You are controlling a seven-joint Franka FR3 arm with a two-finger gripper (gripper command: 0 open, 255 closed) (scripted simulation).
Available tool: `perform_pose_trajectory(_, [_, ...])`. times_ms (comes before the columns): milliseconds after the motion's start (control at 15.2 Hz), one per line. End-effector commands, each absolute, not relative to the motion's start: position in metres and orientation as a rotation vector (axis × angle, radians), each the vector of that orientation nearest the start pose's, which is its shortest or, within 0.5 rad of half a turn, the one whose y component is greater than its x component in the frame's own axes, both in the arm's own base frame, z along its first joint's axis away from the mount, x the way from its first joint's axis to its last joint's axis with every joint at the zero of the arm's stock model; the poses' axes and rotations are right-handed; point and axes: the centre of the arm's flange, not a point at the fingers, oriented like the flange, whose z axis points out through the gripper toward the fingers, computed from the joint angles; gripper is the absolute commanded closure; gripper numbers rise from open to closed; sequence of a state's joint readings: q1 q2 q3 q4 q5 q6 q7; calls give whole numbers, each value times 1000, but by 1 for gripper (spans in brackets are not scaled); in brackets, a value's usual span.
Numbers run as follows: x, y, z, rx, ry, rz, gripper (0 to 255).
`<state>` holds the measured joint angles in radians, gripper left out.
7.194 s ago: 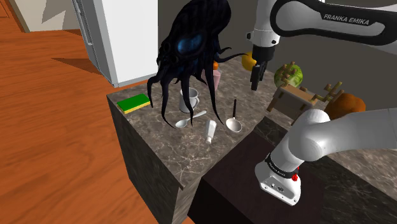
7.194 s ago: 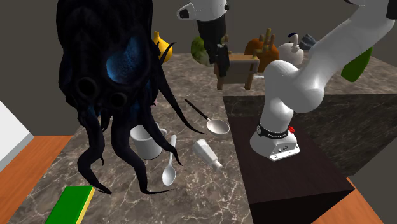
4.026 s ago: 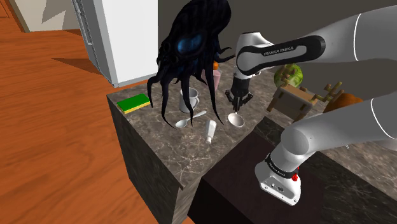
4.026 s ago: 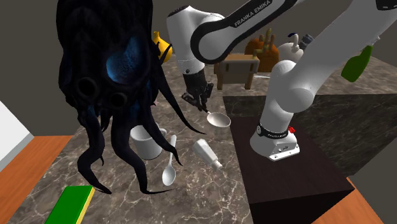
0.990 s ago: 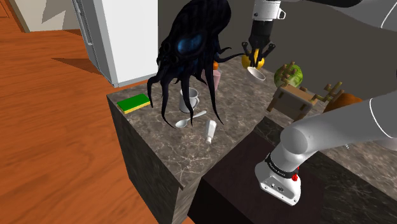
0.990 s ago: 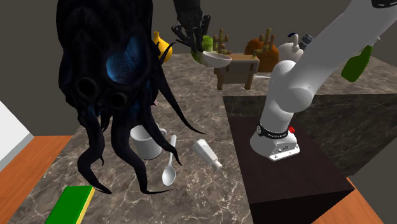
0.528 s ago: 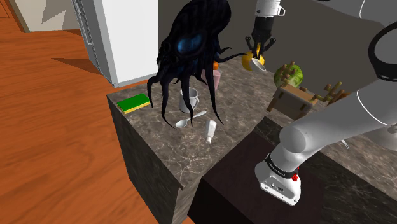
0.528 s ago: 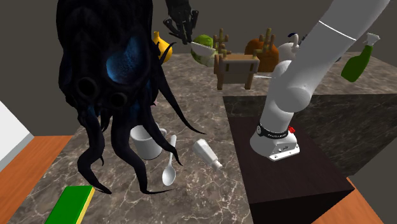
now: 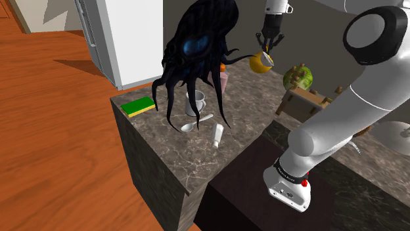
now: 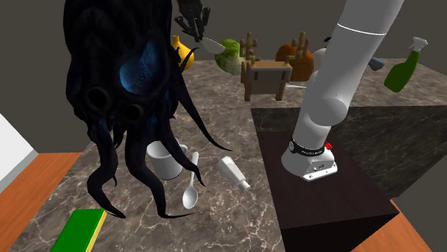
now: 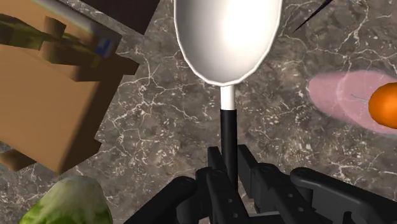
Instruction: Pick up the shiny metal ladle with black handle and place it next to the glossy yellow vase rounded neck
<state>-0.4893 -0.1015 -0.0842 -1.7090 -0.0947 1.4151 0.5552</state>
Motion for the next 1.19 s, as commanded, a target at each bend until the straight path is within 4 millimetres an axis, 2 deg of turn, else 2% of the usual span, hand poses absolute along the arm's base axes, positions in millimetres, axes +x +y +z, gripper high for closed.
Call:
perform_pose_trajectory(0, [423,-310,604,-2710,1723,312,255])
perform_pose_trajectory(792, [475,-464,604,-2710,1723,312,255])
perform_pose_trajectory(1122, [475,-464,578,-2710,1723,312,255])
